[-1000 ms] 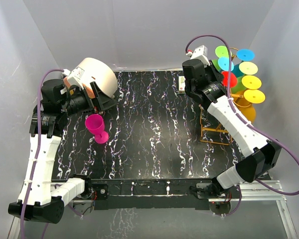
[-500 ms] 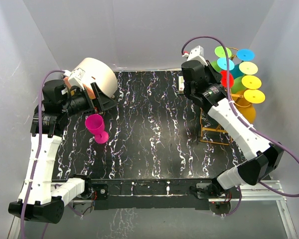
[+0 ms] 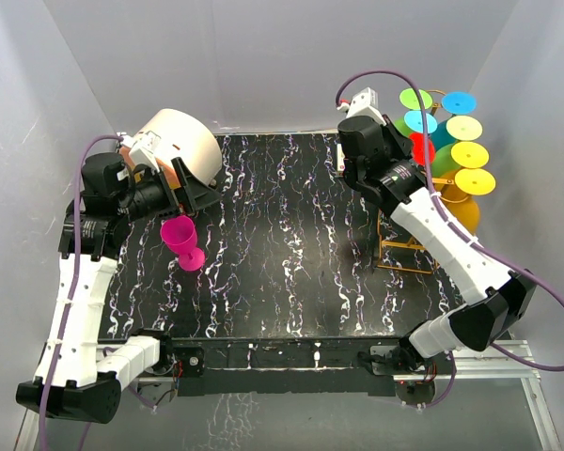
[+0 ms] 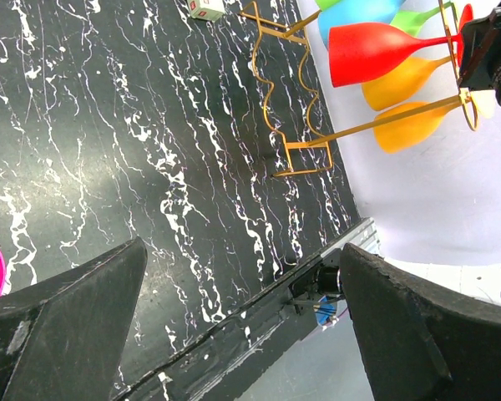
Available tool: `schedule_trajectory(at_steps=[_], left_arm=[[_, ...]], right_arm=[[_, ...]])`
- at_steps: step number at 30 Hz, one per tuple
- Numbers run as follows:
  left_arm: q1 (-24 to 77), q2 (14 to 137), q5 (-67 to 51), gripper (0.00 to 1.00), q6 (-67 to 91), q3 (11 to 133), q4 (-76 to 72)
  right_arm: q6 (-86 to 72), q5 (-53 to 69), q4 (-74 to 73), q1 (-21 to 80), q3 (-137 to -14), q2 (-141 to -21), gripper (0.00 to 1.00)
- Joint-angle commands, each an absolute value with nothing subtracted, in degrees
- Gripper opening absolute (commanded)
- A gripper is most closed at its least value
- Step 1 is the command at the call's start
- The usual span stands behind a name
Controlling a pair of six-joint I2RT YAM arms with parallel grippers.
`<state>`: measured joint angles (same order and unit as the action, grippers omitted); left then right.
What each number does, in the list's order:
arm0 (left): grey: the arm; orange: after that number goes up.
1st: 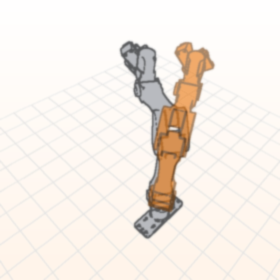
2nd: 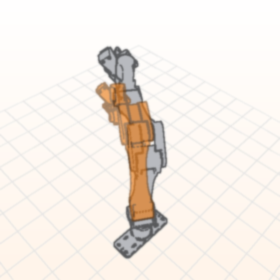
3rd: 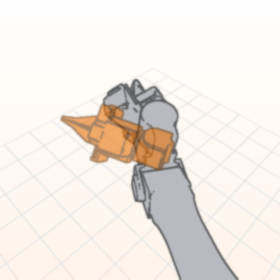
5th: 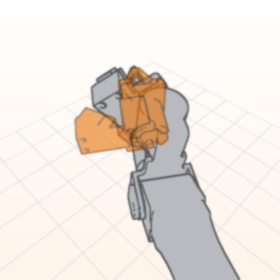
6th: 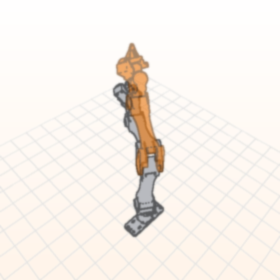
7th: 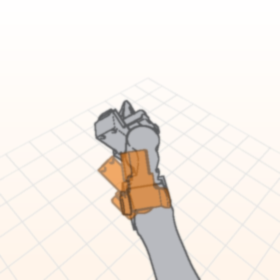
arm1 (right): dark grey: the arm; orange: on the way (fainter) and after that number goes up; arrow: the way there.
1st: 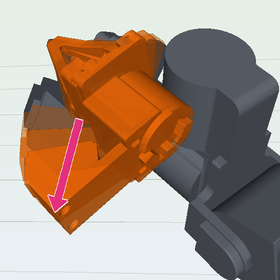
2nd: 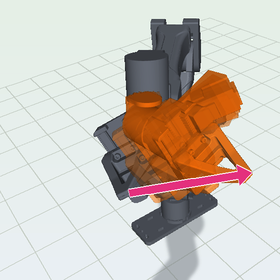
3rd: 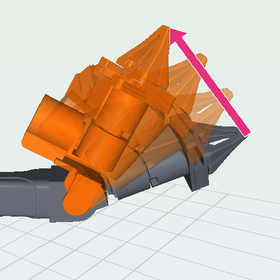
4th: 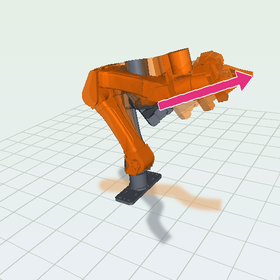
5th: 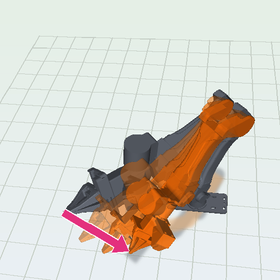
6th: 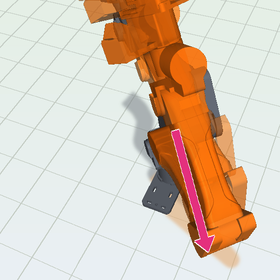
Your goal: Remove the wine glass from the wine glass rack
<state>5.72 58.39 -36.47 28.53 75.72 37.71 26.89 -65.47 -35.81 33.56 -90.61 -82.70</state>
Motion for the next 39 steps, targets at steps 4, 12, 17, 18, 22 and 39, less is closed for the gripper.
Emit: schedule_trajectory(at_steps=[4,12,17,18,22,39], left_arm=[[5.49,56.94,-38.7,0.99,31.37,74.03,35.33],[5.45,56.41,-39.39,0.99,32.78,73.39,34.52],[5.45,56.2,-39.5,0.99,32.83,73.26,34.71],[5.45,56.2,-39.52,0.99,32.77,73.16,34.73],[5.45,56.16,-39.6,0.99,32.63,72.97,34.79],[5.45,55.55,-51.31,0.99,43.47,67.76,19.04]], right_arm=[[26.37,-63.65,-32.23,34.71,-94.03,-79.09,0.0],[28.58,-64.25,-30.99,34.87,-94.45,-80.62,0.0],[28.85,-63.48,-31.21,34.89,-93.26,-80.36,0.0],[28.83,-63.52,-31.25,34.87,-92.91,-80.21,0.0],[28.89,-63.21,-31.14,34.89,-91.25,-79.73,0.0],[8.21,-37.6,-45.79,35.19,-107.77,-79.23,0.0]])
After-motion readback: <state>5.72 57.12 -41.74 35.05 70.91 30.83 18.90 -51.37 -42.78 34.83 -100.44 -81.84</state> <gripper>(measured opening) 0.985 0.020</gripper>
